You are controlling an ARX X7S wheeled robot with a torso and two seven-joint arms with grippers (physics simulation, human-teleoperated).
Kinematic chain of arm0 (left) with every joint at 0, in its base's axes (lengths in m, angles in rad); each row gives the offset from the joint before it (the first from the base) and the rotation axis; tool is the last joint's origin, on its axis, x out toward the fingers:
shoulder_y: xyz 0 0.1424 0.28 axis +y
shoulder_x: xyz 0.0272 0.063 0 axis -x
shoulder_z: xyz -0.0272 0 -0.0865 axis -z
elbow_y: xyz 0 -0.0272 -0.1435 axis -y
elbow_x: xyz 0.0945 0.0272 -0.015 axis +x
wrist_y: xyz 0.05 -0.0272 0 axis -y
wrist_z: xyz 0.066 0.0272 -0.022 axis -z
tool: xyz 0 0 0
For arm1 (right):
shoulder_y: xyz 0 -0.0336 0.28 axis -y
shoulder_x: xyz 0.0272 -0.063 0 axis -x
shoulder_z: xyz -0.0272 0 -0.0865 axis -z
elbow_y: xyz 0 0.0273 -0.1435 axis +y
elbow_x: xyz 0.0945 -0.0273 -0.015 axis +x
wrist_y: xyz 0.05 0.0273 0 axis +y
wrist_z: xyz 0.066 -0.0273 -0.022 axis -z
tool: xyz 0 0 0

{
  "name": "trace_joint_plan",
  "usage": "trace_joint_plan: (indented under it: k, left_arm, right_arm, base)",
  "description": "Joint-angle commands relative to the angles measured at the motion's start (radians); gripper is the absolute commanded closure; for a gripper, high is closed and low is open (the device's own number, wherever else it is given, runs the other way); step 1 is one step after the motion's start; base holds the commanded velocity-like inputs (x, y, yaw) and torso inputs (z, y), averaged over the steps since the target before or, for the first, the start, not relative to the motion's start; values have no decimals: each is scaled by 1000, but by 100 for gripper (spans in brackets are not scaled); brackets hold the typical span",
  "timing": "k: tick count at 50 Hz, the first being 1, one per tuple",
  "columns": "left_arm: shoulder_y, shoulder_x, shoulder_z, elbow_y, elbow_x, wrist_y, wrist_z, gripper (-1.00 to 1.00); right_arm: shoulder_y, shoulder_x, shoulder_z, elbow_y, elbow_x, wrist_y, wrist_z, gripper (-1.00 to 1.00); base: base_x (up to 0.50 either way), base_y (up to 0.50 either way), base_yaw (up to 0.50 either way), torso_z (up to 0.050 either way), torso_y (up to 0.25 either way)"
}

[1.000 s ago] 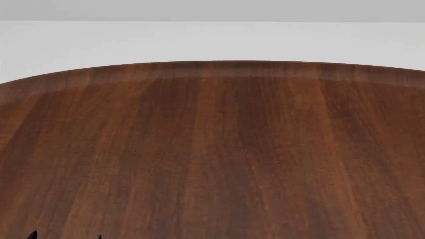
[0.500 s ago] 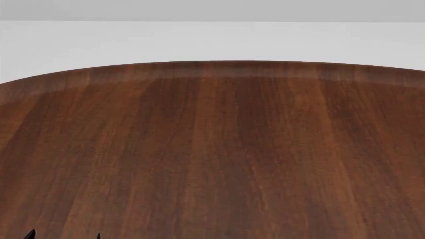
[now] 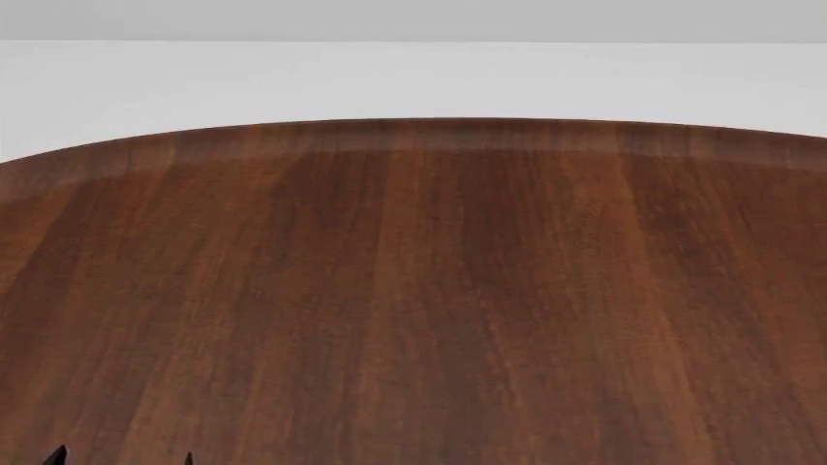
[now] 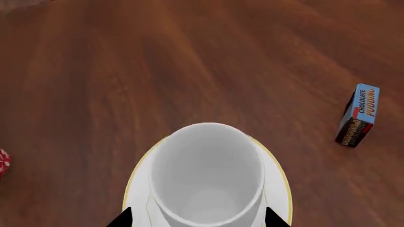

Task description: Put the white mug on the plate.

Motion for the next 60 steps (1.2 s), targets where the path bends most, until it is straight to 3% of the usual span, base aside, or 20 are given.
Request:
trace_joint_plan:
  k: [1, 23, 60]
  left_arm:
    - [1, -4, 0, 8, -3, -2, -5, -100]
    - [2, -18, -4, 82, -12, -52, -27, -100]
    - [-4, -138, -3, 534, -15, -372, -84, -100]
  right_arm:
    - [10, 47, -13, -70, -77, 32, 93, -100]
    - [13, 118, -14, -178, -168, 92, 200, -100]
    - [9, 201, 27, -313, -188, 192, 218, -100]
  base:
    - [0, 0, 0, 0, 0]
    - [0, 0, 0, 0, 0]
    - [0, 0, 0, 0, 0]
